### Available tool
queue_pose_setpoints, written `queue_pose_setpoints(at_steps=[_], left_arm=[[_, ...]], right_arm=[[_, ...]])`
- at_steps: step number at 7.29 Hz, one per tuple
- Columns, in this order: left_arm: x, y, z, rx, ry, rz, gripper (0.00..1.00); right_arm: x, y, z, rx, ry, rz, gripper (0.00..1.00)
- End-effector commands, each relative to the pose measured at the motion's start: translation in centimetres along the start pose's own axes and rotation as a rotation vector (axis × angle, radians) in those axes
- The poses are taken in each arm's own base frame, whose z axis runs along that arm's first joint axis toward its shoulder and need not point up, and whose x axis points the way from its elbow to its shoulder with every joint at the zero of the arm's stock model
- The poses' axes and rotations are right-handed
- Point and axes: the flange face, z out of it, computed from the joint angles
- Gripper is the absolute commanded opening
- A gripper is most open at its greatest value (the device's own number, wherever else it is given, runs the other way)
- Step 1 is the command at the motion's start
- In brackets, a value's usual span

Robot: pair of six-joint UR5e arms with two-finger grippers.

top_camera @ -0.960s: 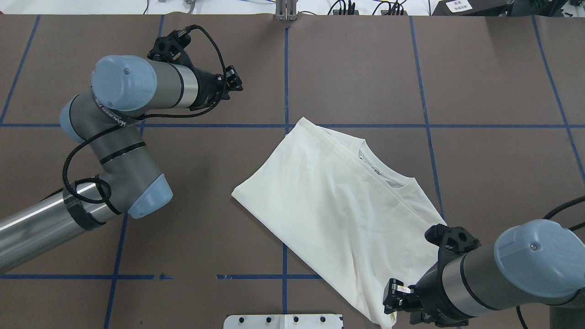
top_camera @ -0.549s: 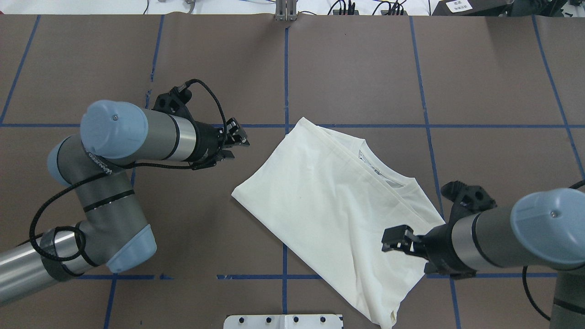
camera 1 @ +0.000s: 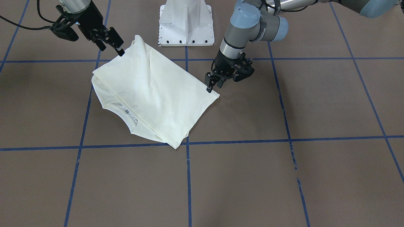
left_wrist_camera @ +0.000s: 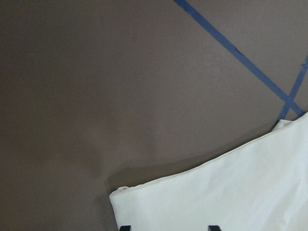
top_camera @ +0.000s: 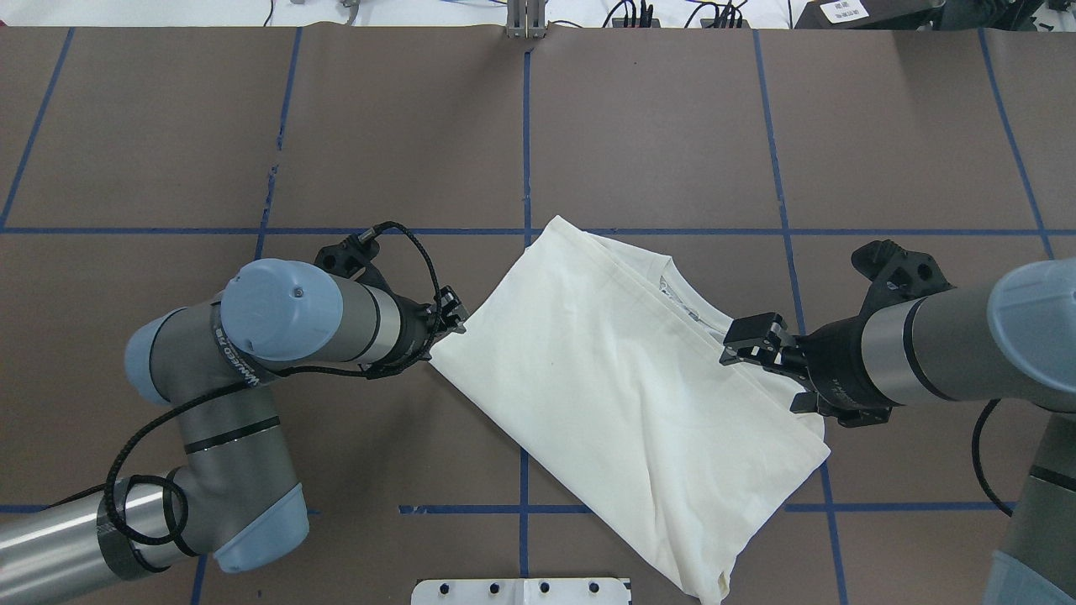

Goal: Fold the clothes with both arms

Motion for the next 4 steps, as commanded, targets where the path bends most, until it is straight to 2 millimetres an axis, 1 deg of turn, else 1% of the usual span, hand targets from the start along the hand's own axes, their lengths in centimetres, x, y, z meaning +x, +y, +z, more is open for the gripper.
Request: queue_pose_setpoints(at_steps=[1,4], left_arm=[[0.35,0.23,1.94,0.012,-0.028,0.000,0.62],[-0.05,-0.29,2.54,0.042,-0.034,0.007,0.61]], right_arm=[[0.21,-0.48,1.17,0.006,0.017,0.006,1.00],[0.36,-0.47,1.47,0.005,0.024,0.005,1.00]])
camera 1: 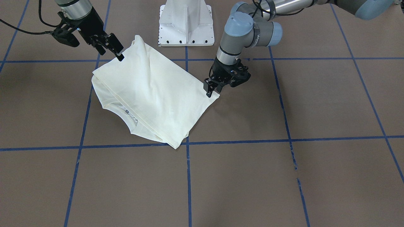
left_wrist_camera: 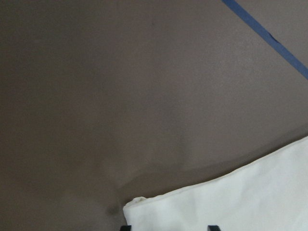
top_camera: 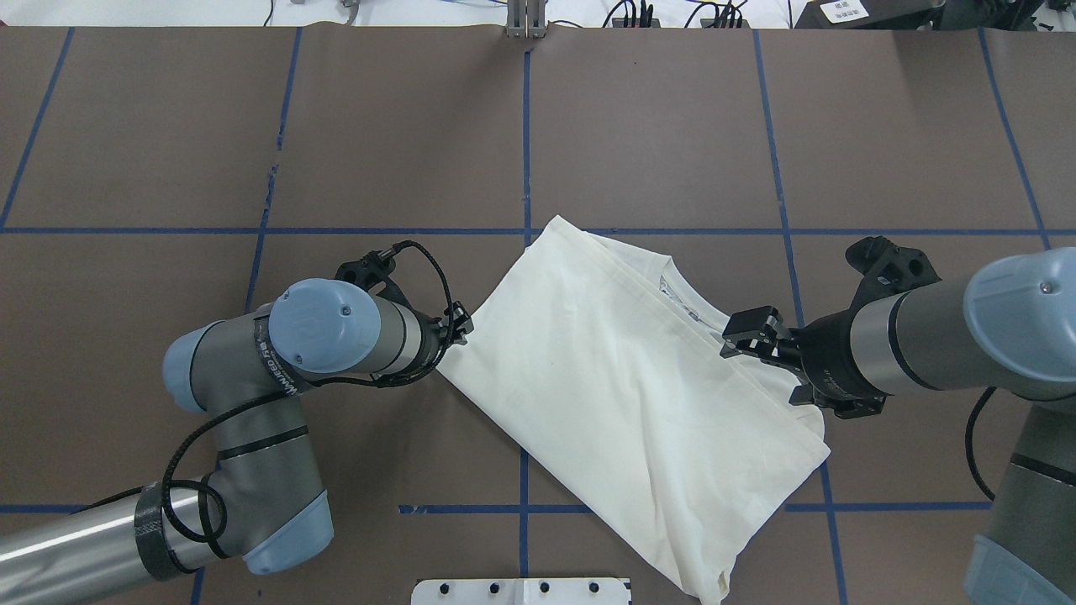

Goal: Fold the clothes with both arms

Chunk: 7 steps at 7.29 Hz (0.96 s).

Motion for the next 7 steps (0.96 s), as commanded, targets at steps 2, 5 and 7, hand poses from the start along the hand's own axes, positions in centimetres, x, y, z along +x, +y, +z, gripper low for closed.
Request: queue_pose_setpoints(at_steps=[2,5,7], left_arm=[[-0.7,-0.2,1.1,0.016,-0.021,0.001,0.61],[-0.6,0.2,1.3,0.011,-0.021,-0.001,0.00],[-0.5,-0.1,1.0,0.012,-0.019,0.003,0.00]], right_arm=[[0.1,0.0,0.4,-0.001,0.008,0.000,1.00],[-0.4,0.0,0.7,0.000,0.003,-0.003,1.00],[-0.4,-0.1,0.7,0.000,0.004,-0.001,1.00]])
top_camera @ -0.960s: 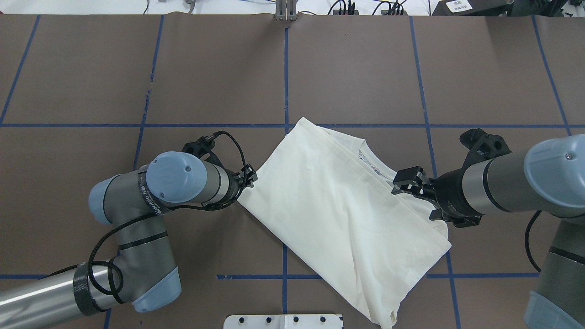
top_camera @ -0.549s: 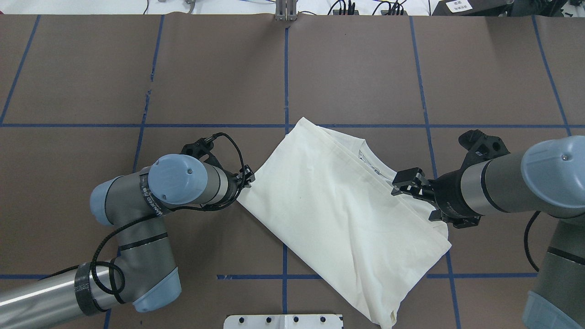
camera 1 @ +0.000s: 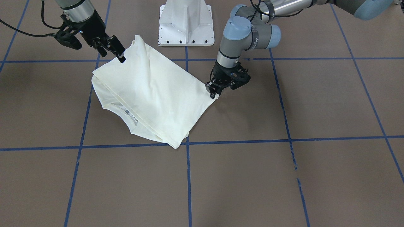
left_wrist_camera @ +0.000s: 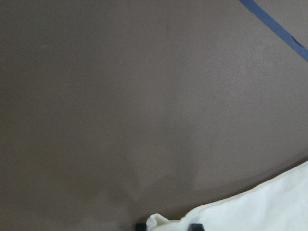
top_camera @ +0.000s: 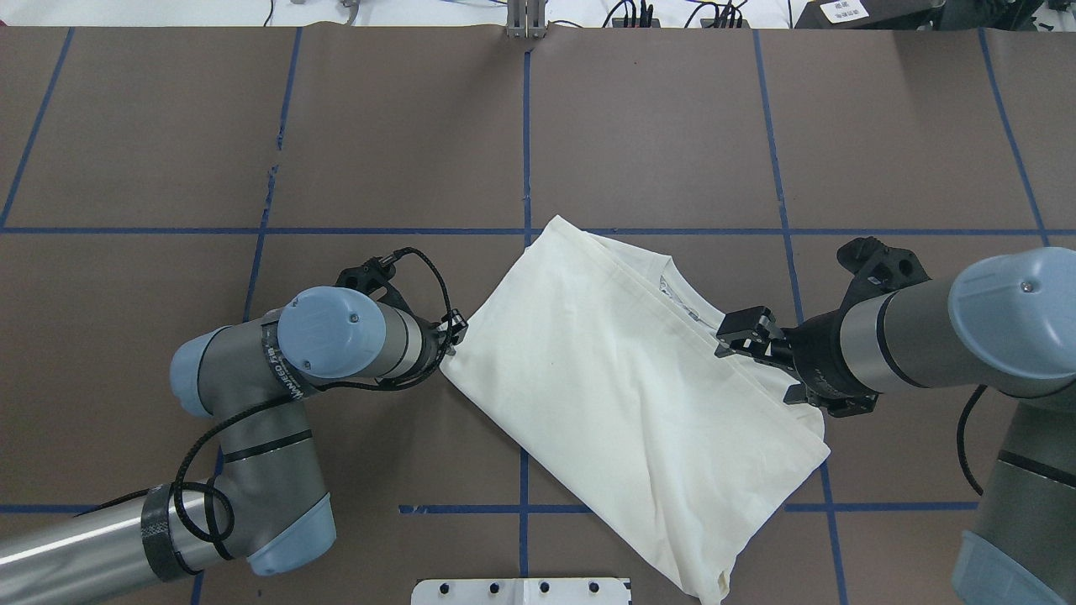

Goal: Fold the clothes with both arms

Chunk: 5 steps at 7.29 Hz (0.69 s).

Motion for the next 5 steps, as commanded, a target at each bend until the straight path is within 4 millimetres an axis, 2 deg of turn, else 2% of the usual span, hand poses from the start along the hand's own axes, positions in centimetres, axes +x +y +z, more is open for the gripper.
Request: queue_pose_setpoints(at_steps=[1,2,3,4,5], left_arm=[[0.2,-1.4,-0.9,0.015,0.006,0.019,0.00],[0.9,-2.8,-3.4,0.029,0.033,0.095,0.00],[0.9,-5.9,-5.6,0.060,0.060,0.163,0.00],[1.7,-12.3,-8.4,0.057,0.138,0.154,0.00],[0.8,-19.7,-8.6,-0.068,0.254,0.130,0.00]], right_arm=[[0.0,0.0,0.0,0.000,0.000,0.000,1.00],[-0.1,-0.1,0.0,0.001,-0.002,0.001,1.00],[0.0,-0.1,0.0,0.001,-0.001,0.001,1.00],[-0.1,-0.2,0.0,0.002,-0.003,0.001,1.00],[-0.1,-0.2,0.1,0.001,-0.001,0.003,1.00]])
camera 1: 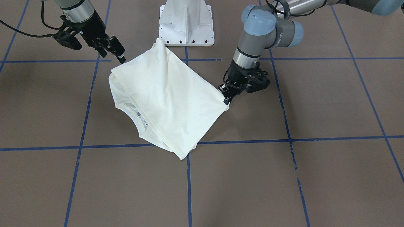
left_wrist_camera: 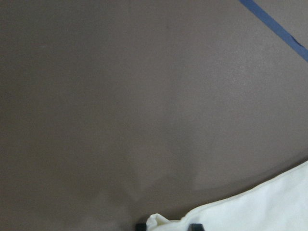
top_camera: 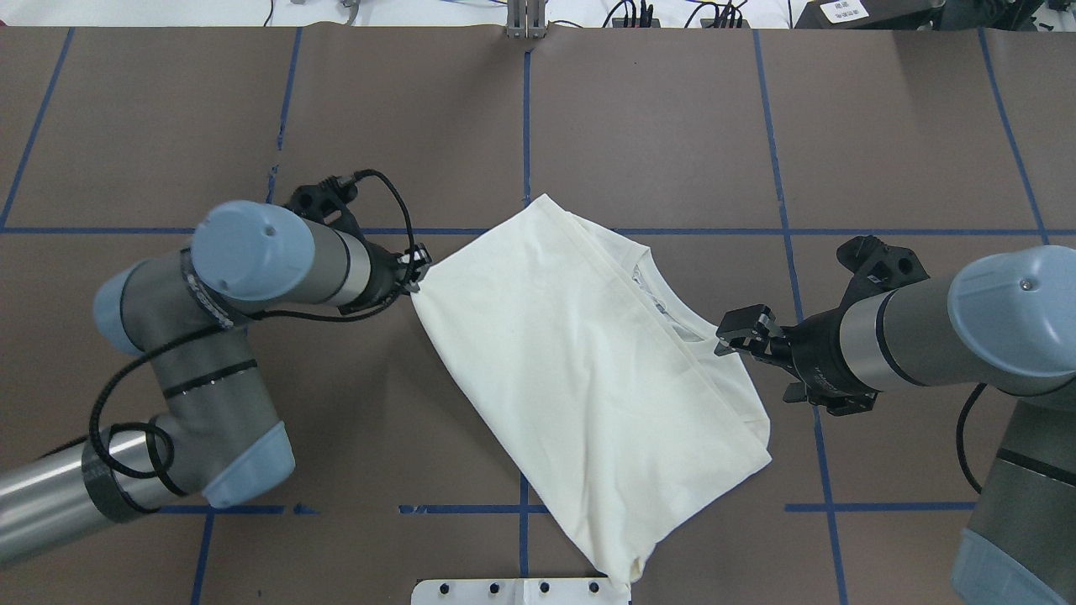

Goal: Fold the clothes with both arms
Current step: 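Pull the shirt edge away with the left gripper while the right nears the collar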

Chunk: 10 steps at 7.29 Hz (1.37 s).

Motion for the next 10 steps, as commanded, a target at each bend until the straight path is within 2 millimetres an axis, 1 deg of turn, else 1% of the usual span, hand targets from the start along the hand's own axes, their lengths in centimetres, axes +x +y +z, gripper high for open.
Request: queue_pose_setpoints(at_steps=[1,2,3,4,5,6,7,8,9,10], left_arm=[[-3.2,-13.5,-0.1,-0.061,0.142,-0.023,0.00],[1.5,-17.4,1.9,-0.024,0.131,-0.038,0.00],[5.6,-19.2,3.9,0.013,0.115,-0.018,0.00],[8.9,-21.1,5.8,0.095,0.093,-0.028,0.00],[8.7,-21.2,6.3,0.096,0.085,-0.028,0.21],[9.1,-20.5,4.8,0.093,0.111,-0.010,0.44],[7.0,-19.2,2.3,0.087,0.147,0.004,0.46],[2.8,-17.3,-0.2,0.034,0.168,0.019,0.46],[0.4,-16.4,-1.8,0.015,0.178,0.029,0.47],[0.2,-16.2,-1.9,0.015,0.181,0.031,0.47]], right_arm=[[0.1,-0.1,0.4,0.000,0.007,0.001,1.00],[0.1,-0.1,0.6,-0.001,0.010,0.001,1.00],[-0.7,0.1,0.6,-0.003,-0.001,-0.001,1.00],[-2.5,0.4,1.1,-0.010,-0.023,-0.005,1.00],[-4.5,0.9,2.3,-0.016,-0.032,-0.005,1.00],[-7.0,2.1,3.2,-0.035,-0.049,-0.019,1.00],[-8.3,4.4,5.1,-0.041,-0.044,-0.036,1.00],[-9.9,7.0,7.6,-0.007,-0.048,-0.014,1.00],[-11.2,9.2,10.2,0.009,-0.038,0.007,1.00],[-12.3,10.8,13.1,0.039,-0.023,0.030,1.00]])
